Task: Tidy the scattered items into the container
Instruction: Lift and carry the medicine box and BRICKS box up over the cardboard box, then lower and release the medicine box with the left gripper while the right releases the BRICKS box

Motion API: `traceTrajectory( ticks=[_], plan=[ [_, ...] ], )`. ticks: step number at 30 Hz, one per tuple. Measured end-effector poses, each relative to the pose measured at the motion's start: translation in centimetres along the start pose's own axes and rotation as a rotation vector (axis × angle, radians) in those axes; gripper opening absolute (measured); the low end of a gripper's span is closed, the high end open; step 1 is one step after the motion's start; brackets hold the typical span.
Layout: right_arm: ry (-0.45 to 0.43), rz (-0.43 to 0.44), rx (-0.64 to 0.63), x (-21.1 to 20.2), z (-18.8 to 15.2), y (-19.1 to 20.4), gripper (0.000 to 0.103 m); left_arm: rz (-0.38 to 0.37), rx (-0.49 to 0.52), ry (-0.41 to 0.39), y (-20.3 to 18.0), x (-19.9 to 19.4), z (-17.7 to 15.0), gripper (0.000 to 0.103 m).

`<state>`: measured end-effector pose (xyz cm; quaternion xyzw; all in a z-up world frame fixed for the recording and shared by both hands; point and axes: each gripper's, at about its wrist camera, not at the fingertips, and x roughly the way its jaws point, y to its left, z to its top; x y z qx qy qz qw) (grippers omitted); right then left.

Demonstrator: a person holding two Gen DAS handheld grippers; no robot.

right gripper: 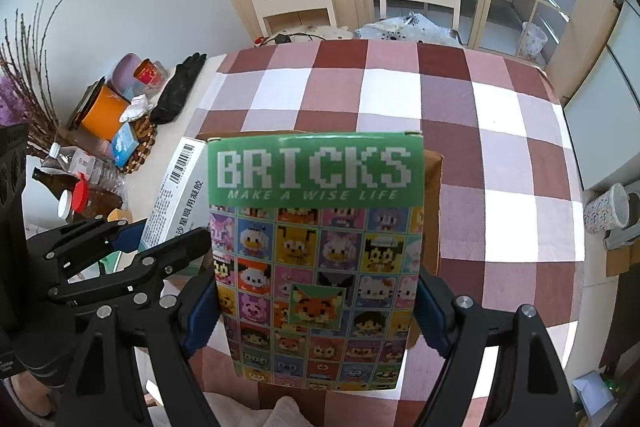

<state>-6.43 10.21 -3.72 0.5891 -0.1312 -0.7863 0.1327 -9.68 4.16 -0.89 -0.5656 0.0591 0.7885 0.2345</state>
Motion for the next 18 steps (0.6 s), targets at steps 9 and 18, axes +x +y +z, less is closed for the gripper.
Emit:
traceTrajectory(
  ticks=[9,18],
  plan=[
    [0.063,0.005,0.044,2.9,0.8,-1.0,0.083,-0.011,-0.017,0.077,0.8,3.4,0.4,0.031],
    [0.129,0.039,0.134,4.8,1.0,-2.4,0.083,0.016,-0.065,0.110,2.2,4.9,0.6,0.065]
  ],
)
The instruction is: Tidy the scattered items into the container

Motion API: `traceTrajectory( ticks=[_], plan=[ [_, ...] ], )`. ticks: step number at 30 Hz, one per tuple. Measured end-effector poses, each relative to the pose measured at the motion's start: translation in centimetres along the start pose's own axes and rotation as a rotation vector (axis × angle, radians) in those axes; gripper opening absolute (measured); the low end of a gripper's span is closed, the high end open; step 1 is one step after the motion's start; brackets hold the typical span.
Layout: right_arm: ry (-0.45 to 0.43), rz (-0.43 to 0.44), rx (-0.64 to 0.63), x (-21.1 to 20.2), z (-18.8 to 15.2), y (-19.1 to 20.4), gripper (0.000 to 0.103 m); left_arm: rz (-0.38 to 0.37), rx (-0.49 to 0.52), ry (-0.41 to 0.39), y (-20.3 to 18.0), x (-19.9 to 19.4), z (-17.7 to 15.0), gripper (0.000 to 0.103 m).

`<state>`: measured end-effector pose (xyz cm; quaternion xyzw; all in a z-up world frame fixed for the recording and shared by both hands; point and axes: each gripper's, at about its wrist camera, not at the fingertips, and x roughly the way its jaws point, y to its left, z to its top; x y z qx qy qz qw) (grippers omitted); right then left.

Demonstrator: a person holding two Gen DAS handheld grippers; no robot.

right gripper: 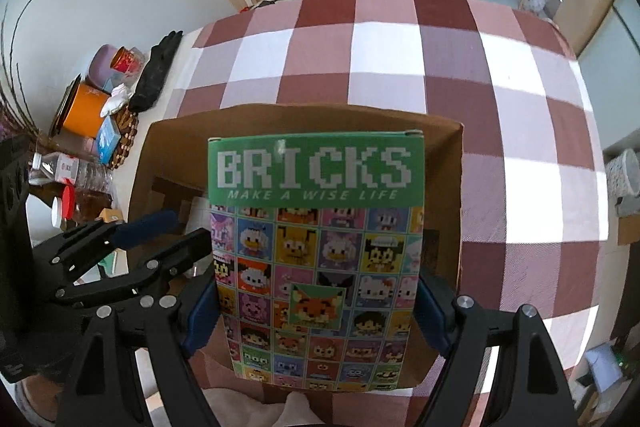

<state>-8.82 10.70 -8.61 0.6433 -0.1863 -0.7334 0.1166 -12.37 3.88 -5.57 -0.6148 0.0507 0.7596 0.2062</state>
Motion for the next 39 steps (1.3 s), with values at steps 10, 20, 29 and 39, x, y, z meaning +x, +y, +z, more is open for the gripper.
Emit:
traceTrajectory(
  ticks=[10,20,29,39],
  plan=[
    [-0.026,-0.058,-0.007,-0.5,0.3,0.6,0.084,0.002,-0.020,0.001,0.6,-1.0,-0.2,0.072],
    [-0.071,-0.053,0.017,-1.6,0.5,1.1,0.084,0.016,-0.029,0.003,0.8,-1.5,-0.6,0.074],
    [-0.086,-0.121,0.046,-2.4,-0.6,1.1,0.084,0.018,-0.038,0.016,0.5,-2.3,-0.8,0.079],
    [-0.107,-0.211,0.070,-4.0,-2.8,1.3,0.084,0.055,-0.032,0.050,-1.3,-3.6,-2.0,0.088]
  ],
)
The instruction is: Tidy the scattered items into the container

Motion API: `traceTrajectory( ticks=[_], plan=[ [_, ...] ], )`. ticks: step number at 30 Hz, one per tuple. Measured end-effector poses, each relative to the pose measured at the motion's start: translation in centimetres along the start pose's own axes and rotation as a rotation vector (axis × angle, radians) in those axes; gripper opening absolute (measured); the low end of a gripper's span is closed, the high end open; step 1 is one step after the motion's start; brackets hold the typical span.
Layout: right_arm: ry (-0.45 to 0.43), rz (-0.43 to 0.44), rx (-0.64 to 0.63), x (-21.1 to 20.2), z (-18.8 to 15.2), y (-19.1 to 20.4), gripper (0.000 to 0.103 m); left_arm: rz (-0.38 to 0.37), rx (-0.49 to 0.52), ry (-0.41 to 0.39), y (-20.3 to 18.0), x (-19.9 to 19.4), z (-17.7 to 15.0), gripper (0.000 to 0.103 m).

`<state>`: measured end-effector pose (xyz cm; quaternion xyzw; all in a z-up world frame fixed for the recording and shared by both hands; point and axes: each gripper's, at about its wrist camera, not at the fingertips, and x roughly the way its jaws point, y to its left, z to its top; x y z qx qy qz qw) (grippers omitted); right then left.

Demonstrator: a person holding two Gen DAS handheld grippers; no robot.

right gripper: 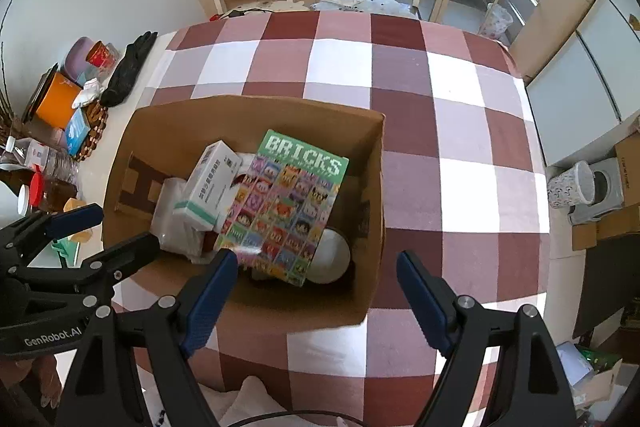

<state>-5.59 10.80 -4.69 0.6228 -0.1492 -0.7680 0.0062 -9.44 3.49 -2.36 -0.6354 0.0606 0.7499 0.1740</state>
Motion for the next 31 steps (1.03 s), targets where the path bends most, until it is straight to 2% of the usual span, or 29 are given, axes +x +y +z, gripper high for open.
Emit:
traceTrajectory(
  ticks=[13,19,25,31],
  plan=[
    [-0.016,-0.030,0.032,-1.0,-1.1,0.3,0.084,0.037,-0.012,-0.014,-0.2,-1.4,-0.9,0.089],
    [-0.005,-0.029,0.044,-0.7,-1.0,0.3,0.084,0.078,-0.004,-0.006,-0.5,-1.2,-0.7,0.090],
    [0.012,-0.011,0.049,-0.2,-1.0,0.4,0.084,0.159,0.028,0.014,-0.9,-0.4,-0.4,0.093],
    [0.021,-0.001,0.051,0.1,-0.8,0.4,0.084,0.171,0.038,0.012,-1.0,-0.1,-0.2,0.093]
  ],
)
